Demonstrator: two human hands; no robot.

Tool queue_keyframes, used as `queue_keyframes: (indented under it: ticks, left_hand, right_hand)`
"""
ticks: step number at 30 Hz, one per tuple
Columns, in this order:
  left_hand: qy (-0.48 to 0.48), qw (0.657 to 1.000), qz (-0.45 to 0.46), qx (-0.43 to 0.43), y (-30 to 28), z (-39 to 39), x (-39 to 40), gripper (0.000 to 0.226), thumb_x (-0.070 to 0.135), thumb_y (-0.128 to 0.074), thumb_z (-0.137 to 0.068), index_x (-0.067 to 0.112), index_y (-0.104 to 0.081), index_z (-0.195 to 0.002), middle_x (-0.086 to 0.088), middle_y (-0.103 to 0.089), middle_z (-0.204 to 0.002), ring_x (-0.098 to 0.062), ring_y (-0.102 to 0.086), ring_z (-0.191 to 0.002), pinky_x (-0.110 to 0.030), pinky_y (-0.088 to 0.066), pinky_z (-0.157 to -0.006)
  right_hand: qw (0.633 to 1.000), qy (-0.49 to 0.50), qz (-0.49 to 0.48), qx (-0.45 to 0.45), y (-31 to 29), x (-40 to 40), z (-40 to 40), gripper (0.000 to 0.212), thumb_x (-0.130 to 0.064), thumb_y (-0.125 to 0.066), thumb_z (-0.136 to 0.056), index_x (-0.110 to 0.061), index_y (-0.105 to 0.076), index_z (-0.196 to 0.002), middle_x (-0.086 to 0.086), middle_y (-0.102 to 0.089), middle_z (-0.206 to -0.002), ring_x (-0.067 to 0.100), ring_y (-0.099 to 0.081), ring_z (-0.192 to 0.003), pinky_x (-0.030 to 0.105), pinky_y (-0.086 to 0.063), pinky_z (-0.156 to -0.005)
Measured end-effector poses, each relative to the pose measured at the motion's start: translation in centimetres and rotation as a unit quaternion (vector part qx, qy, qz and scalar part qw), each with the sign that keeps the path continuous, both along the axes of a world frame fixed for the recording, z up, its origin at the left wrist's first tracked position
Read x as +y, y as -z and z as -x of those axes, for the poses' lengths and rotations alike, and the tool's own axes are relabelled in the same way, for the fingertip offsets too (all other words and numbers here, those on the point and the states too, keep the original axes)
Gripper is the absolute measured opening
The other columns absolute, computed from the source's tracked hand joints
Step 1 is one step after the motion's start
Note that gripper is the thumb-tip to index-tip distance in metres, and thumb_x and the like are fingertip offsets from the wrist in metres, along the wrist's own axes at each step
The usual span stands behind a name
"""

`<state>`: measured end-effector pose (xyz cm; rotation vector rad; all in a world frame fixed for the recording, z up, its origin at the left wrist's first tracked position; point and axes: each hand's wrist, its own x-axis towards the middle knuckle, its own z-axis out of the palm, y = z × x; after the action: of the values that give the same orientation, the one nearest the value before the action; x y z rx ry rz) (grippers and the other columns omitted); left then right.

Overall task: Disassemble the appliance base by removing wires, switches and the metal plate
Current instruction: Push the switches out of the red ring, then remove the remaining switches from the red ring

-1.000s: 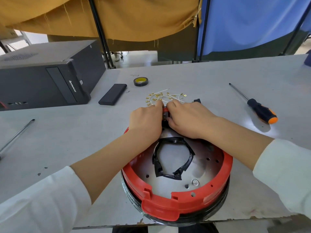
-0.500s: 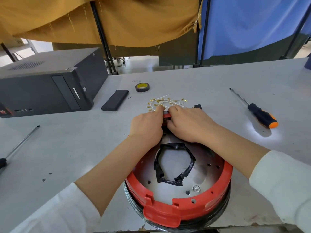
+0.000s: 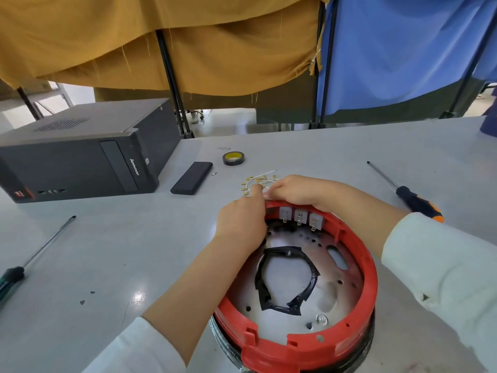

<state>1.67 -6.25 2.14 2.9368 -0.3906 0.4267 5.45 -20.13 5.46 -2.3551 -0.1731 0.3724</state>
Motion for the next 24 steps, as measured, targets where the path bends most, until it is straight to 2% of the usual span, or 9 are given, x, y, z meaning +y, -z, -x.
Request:
queue_keyframes:
  ticks: [2,4,7,9,12,15,19,22,24]
  left_hand:
    - [-0.002,1.000,-0.003,0.003,-0.1,0.0,0.1,0.046,0.007,-0.044,-0.086,0.014,-0.034,-0.130,-0.011,-0.065,-0.100,-0.035,-0.062,-0.089,-0.033,-0.032,-0.059]
    - [0.005,1.000,-0.014,0.013,-0.3,0.1,0.2,0.037,0.008,-0.045,-0.086,0.014,-0.040,-0.122,-0.011,-0.064,-0.103,-0.034,-0.061,-0.093,-0.033,-0.033,-0.061]
    - [0.030,0.999,-0.029,0.022,-0.2,0.4,0.4,0.009,0.014,-0.045,-0.088,0.019,-0.039,-0.094,-0.008,-0.062,-0.102,-0.032,-0.059,-0.091,-0.032,-0.031,-0.062]
    - [0.044,0.999,-0.024,0.018,0.1,0.5,0.5,0.012,0.019,-0.046,-0.091,0.022,-0.035,-0.088,-0.007,-0.063,-0.099,-0.032,-0.058,-0.090,-0.032,-0.030,-0.061]
    - [0.050,0.999,-0.018,0.012,0.2,0.4,0.4,0.014,0.021,-0.047,-0.092,0.023,-0.034,-0.088,-0.005,-0.063,-0.098,-0.030,-0.058,-0.091,-0.032,-0.031,-0.062]
    - [0.049,0.999,-0.014,0.010,0.2,0.4,0.3,0.013,0.020,-0.047,-0.092,0.022,-0.034,-0.088,-0.005,-0.063,-0.099,-0.030,-0.058,-0.090,-0.032,-0.031,-0.063]
    - [0.056,0.998,-0.011,0.013,0.0,0.6,0.3,0.012,0.022,-0.045,-0.092,0.022,-0.035,-0.087,-0.005,-0.063,-0.099,-0.030,-0.058,-0.091,-0.032,-0.030,-0.063]
    - [0.057,0.998,-0.008,0.015,-0.1,0.7,0.3,0.011,0.022,-0.044,-0.092,0.021,-0.034,-0.087,-0.004,-0.062,-0.099,-0.030,-0.057,-0.090,-0.031,-0.030,-0.063]
    - [0.059,0.998,-0.007,0.015,-0.1,0.7,0.2,0.011,0.022,-0.044,-0.092,0.021,-0.034,-0.087,-0.004,-0.062,-0.098,-0.030,-0.057,-0.089,-0.031,-0.029,-0.062]
  right_hand:
    - [0.998,0.024,-0.065,0.011,0.2,-0.2,-0.5,0.008,-0.034,-0.066,-0.087,-0.031,-0.066,-0.079,-0.001,-0.068,-0.100,0.017,-0.061,-0.097,0.023,-0.047,-0.080]
    - [0.992,0.062,-0.112,-0.010,0.2,-0.6,-0.8,0.005,-0.027,-0.069,-0.085,-0.027,-0.065,-0.087,-0.006,-0.065,-0.089,0.011,-0.060,-0.082,0.021,-0.046,-0.068]
    - [0.975,0.119,-0.184,-0.034,-0.4,-2.7,-1.6,0.030,-0.018,-0.070,-0.085,-0.018,-0.055,-0.111,0.003,-0.066,-0.094,0.014,-0.064,-0.078,0.030,-0.055,-0.068]
    - [0.980,0.127,-0.138,-0.059,-1.1,-4.9,-1.9,0.035,-0.015,-0.070,-0.085,-0.019,-0.051,-0.114,0.002,-0.062,-0.099,0.016,-0.064,-0.085,0.028,-0.055,-0.066]
    - [0.990,0.103,0.055,-0.084,-1.1,-8.4,-2.1,0.041,-0.011,-0.067,-0.085,-0.018,-0.049,-0.121,0.002,-0.055,-0.107,0.018,-0.057,-0.092,0.024,-0.047,-0.063]
    - [0.969,0.070,0.222,-0.085,0.6,-10.6,-2.2,0.047,-0.007,-0.061,-0.087,-0.013,-0.045,-0.130,0.008,-0.054,-0.120,0.018,-0.050,-0.098,0.025,-0.040,-0.076]
    - [0.964,0.063,0.249,-0.070,3.2,-10.9,-2.5,0.047,-0.010,-0.053,-0.089,-0.011,-0.040,-0.135,0.013,-0.048,-0.130,0.026,-0.050,-0.112,0.030,-0.042,-0.089]
    - [0.967,0.068,0.237,-0.065,3.9,-10.6,-3.1,0.058,-0.017,-0.060,-0.087,-0.017,-0.035,-0.139,0.013,-0.039,-0.136,0.028,-0.044,-0.120,0.037,-0.040,-0.099]
    - [0.970,0.059,0.226,-0.070,3.9,-10.4,-3.5,0.060,-0.026,-0.065,-0.087,-0.020,-0.036,-0.139,0.011,-0.040,-0.135,0.027,-0.044,-0.121,0.037,-0.038,-0.102]
